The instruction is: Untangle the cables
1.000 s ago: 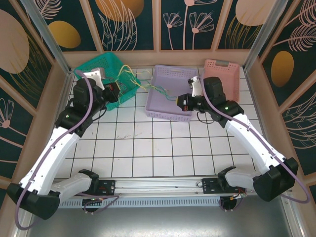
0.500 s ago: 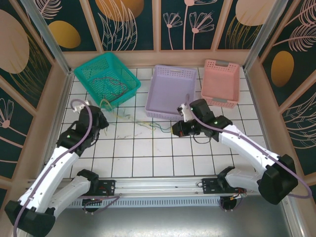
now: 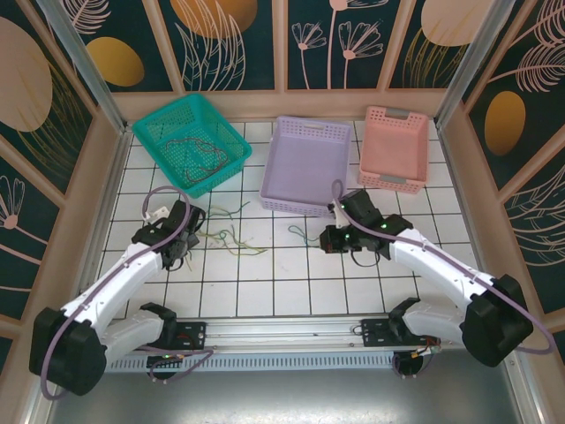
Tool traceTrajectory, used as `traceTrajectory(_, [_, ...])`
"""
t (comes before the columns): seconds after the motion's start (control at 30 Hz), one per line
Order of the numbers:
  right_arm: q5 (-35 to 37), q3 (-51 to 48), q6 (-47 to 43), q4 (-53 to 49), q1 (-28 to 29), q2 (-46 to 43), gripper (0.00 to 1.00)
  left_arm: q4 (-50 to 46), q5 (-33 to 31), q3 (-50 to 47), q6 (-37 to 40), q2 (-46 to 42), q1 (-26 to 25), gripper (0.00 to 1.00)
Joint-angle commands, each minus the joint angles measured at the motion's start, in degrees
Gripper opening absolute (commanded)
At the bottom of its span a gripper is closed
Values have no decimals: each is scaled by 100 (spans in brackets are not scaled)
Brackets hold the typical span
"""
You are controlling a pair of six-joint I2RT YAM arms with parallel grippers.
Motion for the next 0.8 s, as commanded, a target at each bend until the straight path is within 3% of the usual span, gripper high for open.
traceTrajectory(0.0, [710,146,238,-506,-215,-340,0,185,-208,-107,-197,131,53,0])
traceTrajectory(0.17, [576,624,245,-443,-266,-622,0,739,477,-213,1,77,53,3])
traceTrajectory(0.27, [443,748,229,-251,-270,-772,0,1008,951,-157,98,-115,51,42])
traceTrajectory(0.33, [298,851,255,-61,-267,-857,0,1113,1203,0,93,-303,53,58])
traceTrajectory(0.4, [230,929,311,116,-271,-884,0,1240,1388,252,127,-432,52,64])
traceTrajectory(0.63, [11,1111,391,664,-481,-605,0,1536,2119,1088,257,-247,44,64])
traceTrajectory(0.7, [-13,1171,422,802,-507,-529,0,1808,2446,1209,240,-241,36,58])
traceTrajectory(0.77, [12,1231,440,967,-512,-461,0,2535,3171,1212,181,-262,20,49])
